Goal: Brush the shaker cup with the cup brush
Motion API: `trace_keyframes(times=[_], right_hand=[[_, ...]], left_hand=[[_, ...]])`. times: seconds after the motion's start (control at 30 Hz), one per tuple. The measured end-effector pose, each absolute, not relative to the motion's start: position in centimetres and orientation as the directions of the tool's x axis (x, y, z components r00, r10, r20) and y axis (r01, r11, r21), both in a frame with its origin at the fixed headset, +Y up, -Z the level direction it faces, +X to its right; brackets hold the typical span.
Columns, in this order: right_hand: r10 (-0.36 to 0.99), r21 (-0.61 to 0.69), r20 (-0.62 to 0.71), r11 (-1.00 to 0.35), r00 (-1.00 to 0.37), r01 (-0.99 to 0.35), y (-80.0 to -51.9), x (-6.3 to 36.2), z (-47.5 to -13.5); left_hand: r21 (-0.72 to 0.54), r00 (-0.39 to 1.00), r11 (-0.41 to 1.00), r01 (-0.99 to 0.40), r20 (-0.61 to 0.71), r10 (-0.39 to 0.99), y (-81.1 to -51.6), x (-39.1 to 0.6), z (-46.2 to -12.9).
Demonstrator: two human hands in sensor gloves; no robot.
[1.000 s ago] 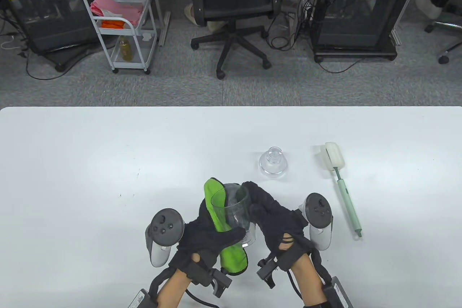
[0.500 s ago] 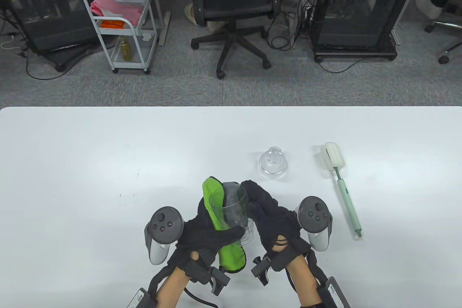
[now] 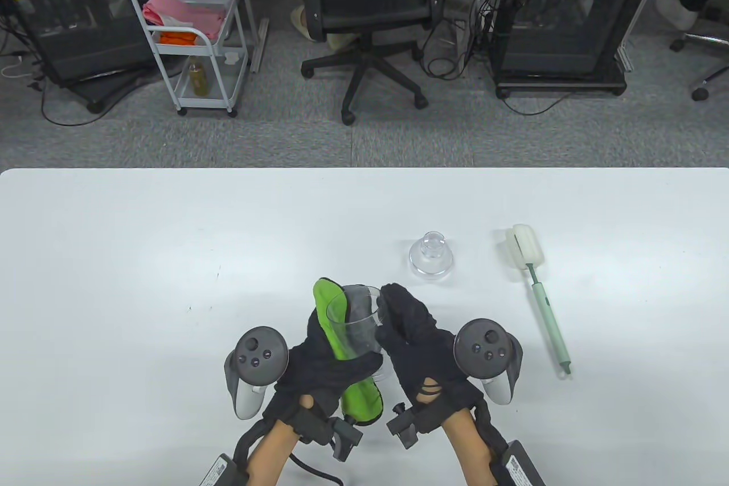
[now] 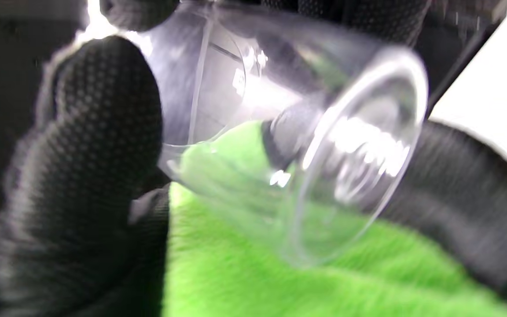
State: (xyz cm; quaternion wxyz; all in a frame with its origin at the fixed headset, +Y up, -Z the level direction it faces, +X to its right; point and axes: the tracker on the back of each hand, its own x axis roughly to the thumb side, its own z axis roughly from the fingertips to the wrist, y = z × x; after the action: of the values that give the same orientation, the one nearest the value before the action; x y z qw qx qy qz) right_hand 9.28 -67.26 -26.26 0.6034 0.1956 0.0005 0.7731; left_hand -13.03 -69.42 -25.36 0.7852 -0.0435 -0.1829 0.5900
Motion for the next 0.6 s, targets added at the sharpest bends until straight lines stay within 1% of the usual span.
trace_keyframes(times=[0.07, 0.1, 0.13, 0.2, 0.23, 0.27, 0.3, 0.33, 0.37, 0.4, 0.43, 0.47, 0.5, 0.53, 0.57, 0.6], right_hand=[[0.971, 0.319, 0.228, -0.142, -0.07, -0.937, -68.4, 9.4, -26.9], [0.979, 0.33, 0.201, -0.111, -0.045, -0.937, -68.6, 9.5, -27.0], [0.978, 0.316, 0.197, -0.133, -0.072, -0.939, -68.6, 9.5, -26.9], [0.943, 0.193, 0.248, -0.274, -0.223, -0.942, -67.6, 9.6, -26.3], [0.898, 0.079, 0.294, -0.365, -0.328, -0.928, -66.8, 9.7, -25.9], [0.866, 0.02, 0.322, -0.41, -0.383, -0.912, -66.4, 9.6, -25.6], [0.834, 0.0, 0.352, -0.454, -0.425, -0.891, -66.0, 9.5, -25.4], [0.827, 0.074, 0.386, -0.47, -0.41, -0.879, -66.0, 8.9, -25.3], [0.837, 0.118, 0.379, -0.467, -0.395, -0.876, -66.1, 8.8, -25.2], [0.855, 0.103, 0.349, -0.442, -0.384, -0.891, -66.3, 8.9, -25.2], [0.87, 0.089, 0.352, -0.399, -0.346, -0.912, -66.5, 9.0, -25.6], [0.883, 0.116, 0.344, -0.377, -0.319, -0.919, -66.8, 9.1, -25.9], [0.906, 0.181, 0.325, -0.34, -0.27, -0.923, -67.3, 9.3, -26.3], [0.937, 0.254, 0.292, -0.267, -0.189, -0.93, -67.8, 9.4, -26.6], [0.955, 0.292, 0.265, -0.209, -0.131, -0.933, -68.2, 9.4, -26.9], [0.973, 0.344, 0.229, -0.116, -0.037, -0.932, -68.8, 9.4, -27.2]], left_hand=[[-0.288, 0.243, 0.308, -0.907, 0.24, 0.94, -69.6, -12.8, -25.5], [-0.276, 0.273, 0.333, -0.902, 0.235, 0.933, -69.7, -12.8, -25.5], [-0.264, 0.287, 0.346, -0.9, 0.239, 0.928, -69.7, -12.8, -25.5], [-0.236, 0.274, 0.326, -0.916, 0.227, 0.934, -69.6, -12.8, -25.6], [-0.221, 0.287, 0.338, -0.915, 0.235, 0.929, -69.4, -12.8, -25.6], [-0.213, 0.299, 0.352, -0.912, 0.245, 0.922, -69.3, -12.9, -25.6], [-0.196, 0.309, 0.359, -0.913, 0.247, 0.919, -69.2, -12.9, -25.5], [-0.184, 0.312, 0.357, -0.916, 0.233, 0.921, -69.1, -12.9, -25.4], [-0.176, 0.315, 0.357, -0.917, 0.227, 0.921, -69.1, -12.9, -25.4], [-0.179, 0.317, 0.359, -0.916, 0.224, 0.922, -69.2, -13.0, -25.4], [-0.201, 0.313, 0.357, -0.912, 0.22, 0.924, -69.4, -13.1, -25.4], [-0.208, 0.289, 0.335, -0.919, 0.222, 0.931, -69.6, -13.1, -25.4], [-0.23, 0.254, 0.304, -0.925, 0.226, 0.941, -69.6, -13.1, -25.5], [-0.268, 0.222, 0.28, -0.922, 0.227, 0.948, -69.6, -13.0, -25.5], [-0.293, 0.203, 0.27, -0.917, 0.238, 0.95, -69.5, -12.9, -25.6], [-0.31, 0.191, 0.267, -0.913, 0.254, 0.948, -69.4, -12.8, -25.5]])
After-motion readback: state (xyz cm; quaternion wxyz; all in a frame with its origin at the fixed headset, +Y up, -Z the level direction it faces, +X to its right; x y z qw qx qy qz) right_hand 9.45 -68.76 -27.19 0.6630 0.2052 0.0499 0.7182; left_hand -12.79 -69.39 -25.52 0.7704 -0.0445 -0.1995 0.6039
